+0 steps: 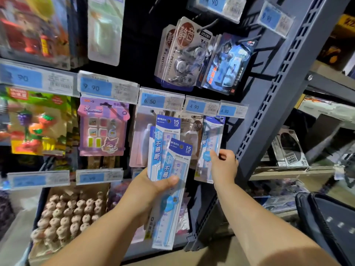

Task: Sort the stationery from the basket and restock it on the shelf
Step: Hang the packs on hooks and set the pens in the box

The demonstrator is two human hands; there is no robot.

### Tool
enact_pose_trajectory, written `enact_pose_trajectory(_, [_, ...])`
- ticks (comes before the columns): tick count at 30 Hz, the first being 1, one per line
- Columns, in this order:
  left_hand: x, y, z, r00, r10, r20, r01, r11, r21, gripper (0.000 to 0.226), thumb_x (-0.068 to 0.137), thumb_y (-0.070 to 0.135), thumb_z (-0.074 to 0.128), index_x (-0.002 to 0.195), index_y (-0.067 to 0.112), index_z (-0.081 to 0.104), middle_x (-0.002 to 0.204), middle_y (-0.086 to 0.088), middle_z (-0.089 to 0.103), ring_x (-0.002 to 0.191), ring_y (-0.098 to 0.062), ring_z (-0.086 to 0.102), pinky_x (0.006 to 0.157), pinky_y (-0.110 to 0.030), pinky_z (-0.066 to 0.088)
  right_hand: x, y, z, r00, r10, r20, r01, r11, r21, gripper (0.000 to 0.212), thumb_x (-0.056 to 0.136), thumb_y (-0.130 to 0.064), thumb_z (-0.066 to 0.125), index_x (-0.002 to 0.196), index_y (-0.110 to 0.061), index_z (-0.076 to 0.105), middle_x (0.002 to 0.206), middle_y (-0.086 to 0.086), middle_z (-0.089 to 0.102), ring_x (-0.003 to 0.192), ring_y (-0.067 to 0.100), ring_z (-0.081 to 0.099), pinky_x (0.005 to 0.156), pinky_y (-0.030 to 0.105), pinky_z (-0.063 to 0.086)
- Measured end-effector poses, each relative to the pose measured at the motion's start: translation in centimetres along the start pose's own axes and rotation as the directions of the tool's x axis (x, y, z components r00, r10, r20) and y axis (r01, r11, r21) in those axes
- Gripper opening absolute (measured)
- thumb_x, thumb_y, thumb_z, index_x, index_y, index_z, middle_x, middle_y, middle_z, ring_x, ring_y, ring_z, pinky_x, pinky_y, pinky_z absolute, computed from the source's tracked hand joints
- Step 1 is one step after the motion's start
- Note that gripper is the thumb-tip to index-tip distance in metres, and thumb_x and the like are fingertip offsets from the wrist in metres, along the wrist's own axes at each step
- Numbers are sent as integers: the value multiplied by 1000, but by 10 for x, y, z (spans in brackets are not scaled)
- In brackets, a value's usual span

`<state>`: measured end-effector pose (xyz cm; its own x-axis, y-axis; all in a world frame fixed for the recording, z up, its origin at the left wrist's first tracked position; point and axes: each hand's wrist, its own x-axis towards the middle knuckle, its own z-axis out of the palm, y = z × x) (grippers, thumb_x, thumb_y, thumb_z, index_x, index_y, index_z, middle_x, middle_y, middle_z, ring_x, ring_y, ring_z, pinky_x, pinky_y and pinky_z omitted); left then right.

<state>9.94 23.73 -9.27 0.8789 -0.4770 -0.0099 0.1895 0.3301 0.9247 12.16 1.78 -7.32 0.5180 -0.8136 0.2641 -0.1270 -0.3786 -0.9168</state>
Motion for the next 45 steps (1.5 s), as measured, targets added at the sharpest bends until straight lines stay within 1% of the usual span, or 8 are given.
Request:
enact_pose_trajectory(3, [-1, -2, 3, 1000, 4, -14, -5, 1000, -13, 31, 84, 3, 70, 112, 15, 66, 102, -1, 76, 86, -15, 73, 66, -25, 57, -14, -8, -4, 995, -97, -36, 97, 995, -16, 28, 90, -31, 65, 113, -19, 54, 116, 1, 49, 98, 16, 52, 82, 28, 38])
enact_pose_trajectory(6, [-7, -4, 4, 998, 24, -52, -22, 999, 24, 32, 83, 9, 73, 112, 19, 67, 106, -1, 75, 93, -17, 73, 76, -31, 57, -38, -18, -7, 932, -180, 315, 159, 983, 92, 21, 93, -37, 59, 88, -17, 57, 84, -5, 54, 81, 15, 53, 71, 29, 38])
enact_pose_trajectory(10, [-17, -6, 2, 986, 57, -156, -59, 998, -8, 35, 83, 8, 74, 117, 14, 66, 108, -7, 74, 98, -26, 71, 83, -39, 58, -69, -24, -19, 473, -187, 861, 39, 981, 191, 38, 78, -44, 73, 96, -12, 64, 78, -1, 62, 69, 10, 55, 59, 22, 42])
enact_pose_trajectory(13, [-24, -8, 2, 983, 77, -169, -80, 997, -7, 46, 79, 18, 79, 122, 15, 64, 112, -10, 72, 104, -32, 69, 93, -54, 53, -80, -18, -23, 352, -111, 929, 89, 992, 85, 48, 64, -37, 78, 106, -16, 65, 96, 6, 73, 83, 17, 66, 67, 27, 50])
enact_pose_trajectory(18, [-32, -2, 12, 971, 84, -225, -84, 996, 10, 30, 92, 34, 61, 120, 23, 63, 108, -1, 74, 102, -23, 70, 91, -45, 55, -84, -17, -32, 412, -104, 905, -18, 992, 122, 28, 82, -22, 72, 108, -16, 62, 103, 9, 73, 88, 20, 68, 65, 25, 51])
enact_pose_trajectory(24, [-37, 0, 16, 971, 47, -236, -28, 996, 83, 17, 92, 44, 61, 108, 39, 63, 110, 8, 71, 105, -18, 65, 96, -45, 49, -70, -16, -52, 638, -64, 767, -195, 950, 242, 13, 100, -19, 48, 111, -16, 55, 106, 7, 72, 96, 21, 70, 87, 44, 55])
enact_pose_trajectory(32, [-35, -5, 20, 974, 7, -226, -2, 1000, 22, 18, 90, 39, 65, 108, 35, 62, 105, -3, 71, 96, -25, 64, 92, -46, 50, -27, -4, -59, 915, -63, 399, -74, 945, 319, 21, 100, -23, 51, 104, -38, 64, 107, -5, 71, 95, 15, 69, 87, 38, 55])
enact_pose_trajectory(45, [-29, 0, 4, 972, -2, -236, 16, 998, 57, 23, 88, 37, 67, 109, 31, 61, 102, -9, 72, 94, -32, 66, 92, -53, 52, 0, -4, -25, 974, 21, 225, -73, 971, 227, 27, 99, -30, 52, 123, -31, 64, 112, -6, 69, 94, 13, 67, 91, 42, 55])
